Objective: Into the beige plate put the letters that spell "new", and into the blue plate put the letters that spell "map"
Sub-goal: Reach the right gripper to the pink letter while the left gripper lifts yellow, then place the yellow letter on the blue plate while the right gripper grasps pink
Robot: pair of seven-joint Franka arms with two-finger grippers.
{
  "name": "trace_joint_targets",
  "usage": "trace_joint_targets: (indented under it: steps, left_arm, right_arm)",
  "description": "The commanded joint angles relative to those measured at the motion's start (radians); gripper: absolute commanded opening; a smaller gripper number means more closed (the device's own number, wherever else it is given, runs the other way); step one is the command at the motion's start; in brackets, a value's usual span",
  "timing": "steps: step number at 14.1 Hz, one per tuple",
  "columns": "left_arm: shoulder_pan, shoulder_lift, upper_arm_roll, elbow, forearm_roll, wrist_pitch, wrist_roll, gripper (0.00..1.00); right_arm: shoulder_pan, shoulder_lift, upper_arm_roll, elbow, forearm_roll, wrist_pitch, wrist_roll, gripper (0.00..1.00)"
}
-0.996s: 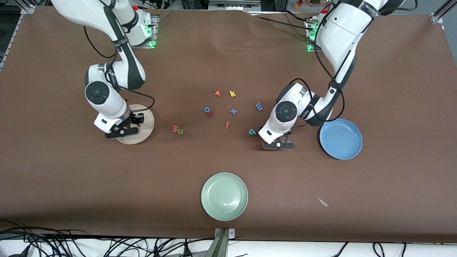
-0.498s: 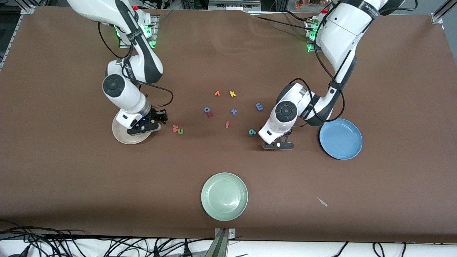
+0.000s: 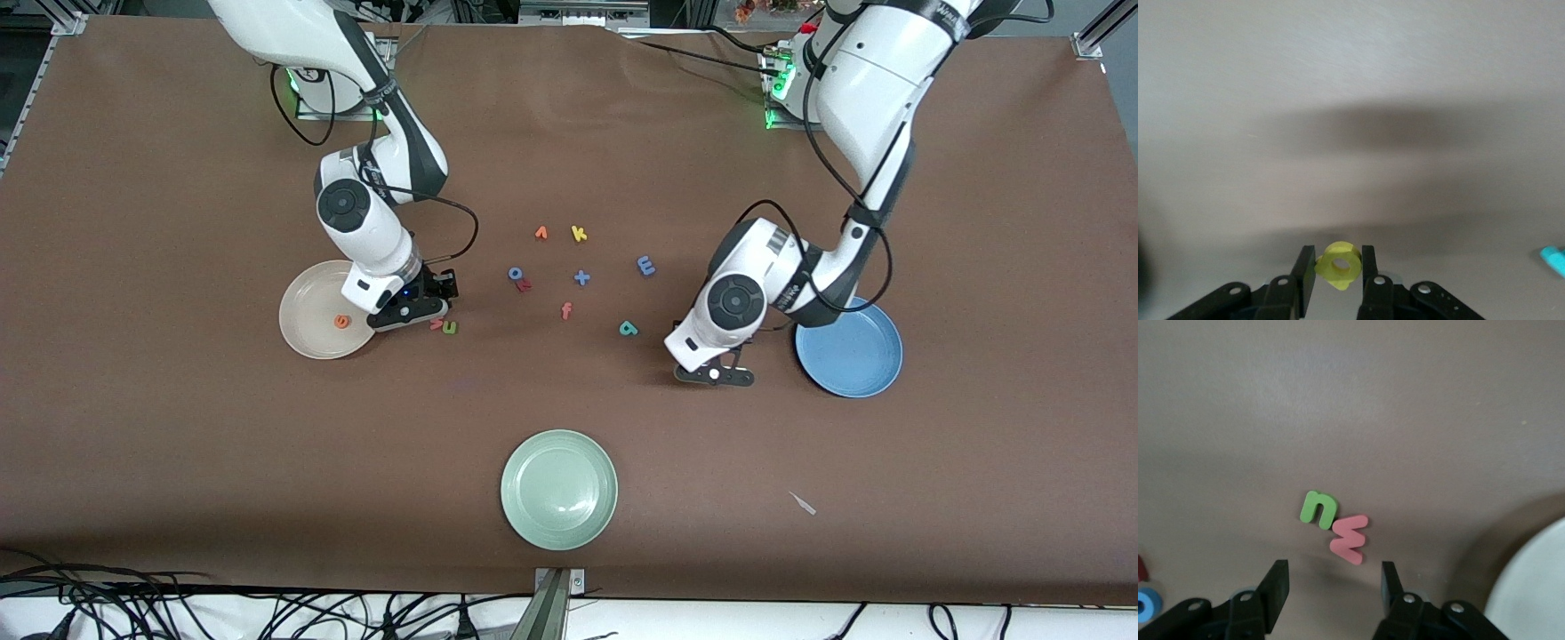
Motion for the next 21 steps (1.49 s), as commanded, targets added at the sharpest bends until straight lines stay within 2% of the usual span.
trace_joint_targets:
  steps: [1, 3, 7, 10, 14, 16, 21]
  left_arm:
    - [0.05, -0.028, -0.005, 0.035, -0.015, -0.085, 0.142, 0.27]
    - [0.097, -0.04, -0.005, 0.035, -0.015, -0.137, 0.258, 0.27]
    - [0.188, -0.08, -0.004, 0.028, -0.013, -0.206, 0.429, 0.27]
    - [0.239, -0.097, -0.002, 0.013, 0.008, -0.21, 0.506, 0.27]
    - [0.312, -0.138, -0.004, -0.041, 0.042, -0.193, 0.59, 0.27]
    - [0.335, -0.178, -0.002, -0.108, 0.044, -0.135, 0.59, 0.27]
    - [0.372, -0.243, -0.002, -0.351, 0.042, 0.16, 0.578, 0.3]
  right_arm:
    - [0.016, 0.021, -0.004, -0.012, 0.016, 0.049, -0.004, 0.64]
    - [0.02, 0.04, -0.004, -0.025, 0.016, 0.099, -0.012, 0.64]
    - [0.019, 0.047, -0.005, -0.023, 0.016, 0.106, -0.021, 0.64]
    - [0.016, 0.05, -0.01, -0.021, 0.016, 0.106, -0.044, 0.62]
    - [0.009, 0.058, -0.013, -0.015, 0.016, 0.109, -0.055, 0.54]
    - [0.009, 0.06, -0.013, -0.017, 0.016, 0.115, -0.056, 0.51]
    - [0.008, 0.063, -0.013, -0.017, 0.016, 0.116, -0.063, 0.4]
